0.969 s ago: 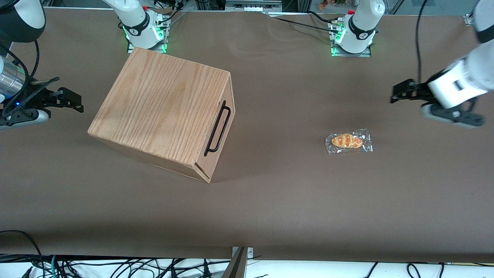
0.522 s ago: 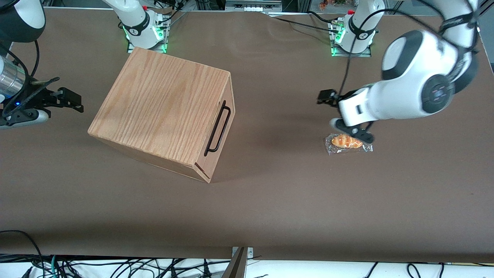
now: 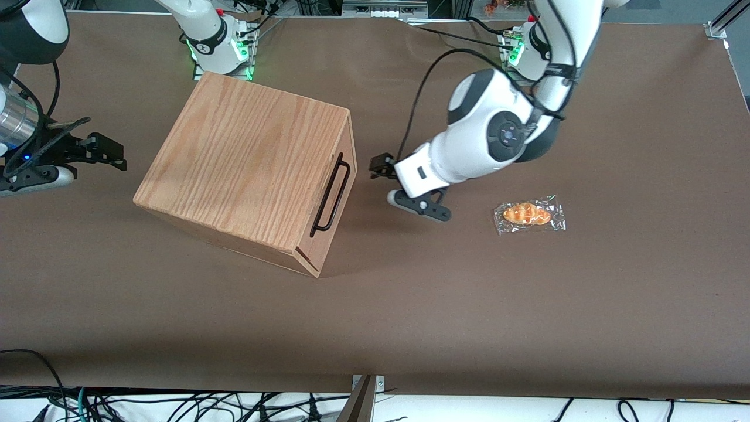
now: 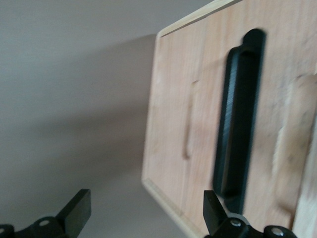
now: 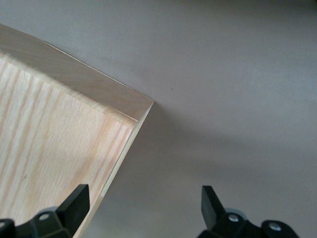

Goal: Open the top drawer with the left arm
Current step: 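Move the left gripper to the drawer's black handle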

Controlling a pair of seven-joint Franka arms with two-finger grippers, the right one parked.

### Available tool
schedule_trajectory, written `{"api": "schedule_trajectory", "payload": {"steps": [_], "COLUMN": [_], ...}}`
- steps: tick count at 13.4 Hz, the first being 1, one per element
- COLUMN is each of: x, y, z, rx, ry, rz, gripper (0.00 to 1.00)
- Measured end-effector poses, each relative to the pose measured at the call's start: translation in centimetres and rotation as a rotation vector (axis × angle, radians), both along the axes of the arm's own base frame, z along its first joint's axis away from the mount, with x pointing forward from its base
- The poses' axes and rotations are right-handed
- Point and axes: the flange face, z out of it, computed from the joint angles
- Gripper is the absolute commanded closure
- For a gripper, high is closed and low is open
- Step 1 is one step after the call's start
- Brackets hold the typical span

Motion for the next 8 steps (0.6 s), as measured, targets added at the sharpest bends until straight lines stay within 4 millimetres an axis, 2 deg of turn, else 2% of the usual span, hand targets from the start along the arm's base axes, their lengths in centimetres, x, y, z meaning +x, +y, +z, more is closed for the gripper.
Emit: {"api": "schedule_trajectory", "payload": {"steps": [2,8], "x": [0.0,0.5], "y": [-1.7,-4.4], "z": [-1.1,-3.0], "rx": [-0.031,-0.056], "ry": [-0.020,-0.006], "rz": [0.055,0.092], "gripper": [0.00,0.00]}}
